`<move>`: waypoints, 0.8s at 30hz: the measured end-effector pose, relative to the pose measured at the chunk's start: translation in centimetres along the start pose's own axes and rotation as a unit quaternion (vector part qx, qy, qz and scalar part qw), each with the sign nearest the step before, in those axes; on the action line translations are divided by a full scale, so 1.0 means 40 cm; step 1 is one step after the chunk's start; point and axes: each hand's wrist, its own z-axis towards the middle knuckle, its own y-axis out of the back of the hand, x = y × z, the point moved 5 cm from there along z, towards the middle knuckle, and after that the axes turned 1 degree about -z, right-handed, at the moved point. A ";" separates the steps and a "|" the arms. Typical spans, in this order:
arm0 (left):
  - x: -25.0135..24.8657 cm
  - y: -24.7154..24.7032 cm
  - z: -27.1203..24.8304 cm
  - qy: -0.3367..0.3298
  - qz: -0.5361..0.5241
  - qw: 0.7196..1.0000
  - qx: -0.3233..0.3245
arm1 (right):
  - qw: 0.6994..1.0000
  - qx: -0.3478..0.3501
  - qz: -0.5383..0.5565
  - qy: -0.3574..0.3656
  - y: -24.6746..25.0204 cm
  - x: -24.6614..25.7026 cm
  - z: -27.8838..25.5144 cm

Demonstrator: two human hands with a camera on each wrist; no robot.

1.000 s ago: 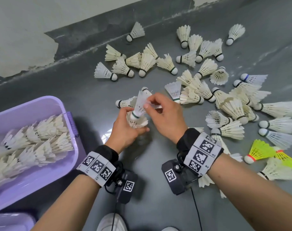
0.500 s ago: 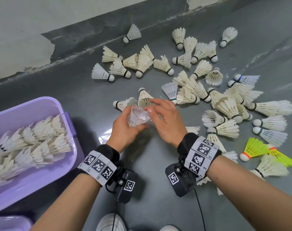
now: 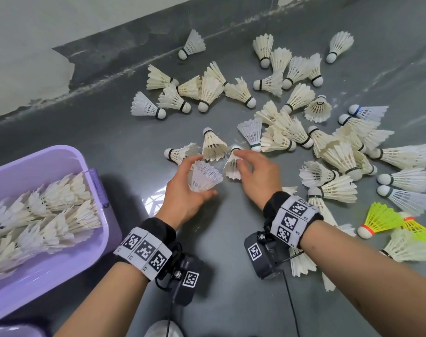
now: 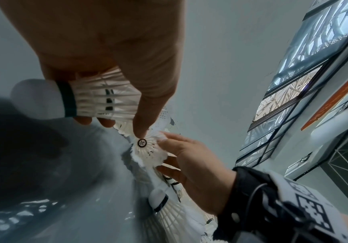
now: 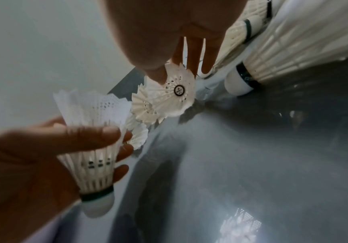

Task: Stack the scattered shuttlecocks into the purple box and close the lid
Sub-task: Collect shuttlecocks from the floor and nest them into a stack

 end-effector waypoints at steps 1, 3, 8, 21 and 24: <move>0.000 -0.002 -0.001 -0.003 0.004 1.000 0.004 | 1.000 -0.022 0.014 -0.014 0.014 0.005 0.000; 0.002 -0.006 -0.003 -0.002 0.006 1.000 0.009 | 0.998 -0.046 0.040 -0.035 0.038 0.020 0.003; 0.001 -0.021 -0.007 0.010 0.016 1.000 0.012 | 0.992 -0.071 0.098 -0.039 0.077 0.082 0.006; -0.083 -0.076 -0.033 -0.064 -0.059 0.993 0.075 | 0.997 0.076 0.009 -0.032 0.035 0.078 -0.056; -0.081 -0.086 -0.035 -0.061 -0.050 0.993 0.083 | 0.992 0.116 -0.033 -0.045 0.042 0.068 -0.064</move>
